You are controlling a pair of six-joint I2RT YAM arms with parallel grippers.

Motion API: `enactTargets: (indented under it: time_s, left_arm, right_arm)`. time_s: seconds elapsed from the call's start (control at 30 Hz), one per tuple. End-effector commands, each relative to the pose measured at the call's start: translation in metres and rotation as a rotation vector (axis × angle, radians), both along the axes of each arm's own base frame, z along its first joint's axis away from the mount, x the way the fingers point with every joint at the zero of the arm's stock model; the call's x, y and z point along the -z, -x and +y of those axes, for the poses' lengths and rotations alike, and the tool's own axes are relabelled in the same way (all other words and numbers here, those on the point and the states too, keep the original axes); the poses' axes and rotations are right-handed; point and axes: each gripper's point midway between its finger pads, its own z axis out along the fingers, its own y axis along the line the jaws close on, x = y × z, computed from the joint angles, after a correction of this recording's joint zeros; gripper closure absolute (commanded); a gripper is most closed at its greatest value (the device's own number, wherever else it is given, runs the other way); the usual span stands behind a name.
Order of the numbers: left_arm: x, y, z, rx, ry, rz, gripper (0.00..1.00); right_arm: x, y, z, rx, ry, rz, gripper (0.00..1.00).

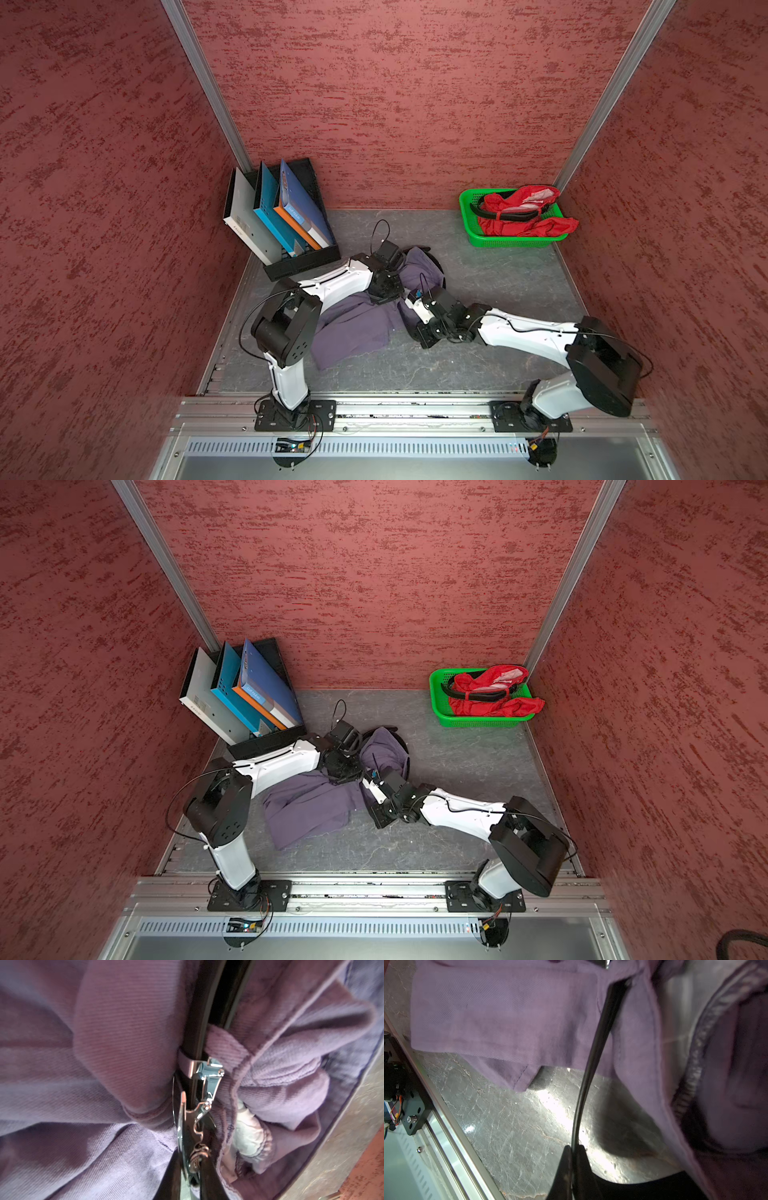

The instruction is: Remove the belt from the trousers

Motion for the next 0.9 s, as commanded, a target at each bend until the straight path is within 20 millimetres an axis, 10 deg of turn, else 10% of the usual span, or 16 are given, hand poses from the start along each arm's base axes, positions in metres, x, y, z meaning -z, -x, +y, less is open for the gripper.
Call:
enactTargets:
  time_s: [0.0,0.33,0.6,0.87]
  left_arm:
    - [0.018,-0.026,0.016,-0.045,-0.067,-0.046,0.83]
    - [0.016,-0.037,0.014,-0.05,-0.051,-0.056,0.83]
    - [0.008,-0.03,0.003,-0.032,-0.002,-0.052,0.83]
    - [0.002,-0.018,0.005,-0.023,0.008,-0.049,0.83]
  right_arm:
    - [0.019,0.027,-0.032,0.06,0.131,0.138,1.0]
    - [0.015,0.052,-0.109,0.329,0.41,0.409,1.0]
    - [-0.063,-0.017,-0.023,0.205,-0.115,0.045,0.61]
    - [-0.05,-0.067,0.032,0.131,-0.185,-0.046,0.62]
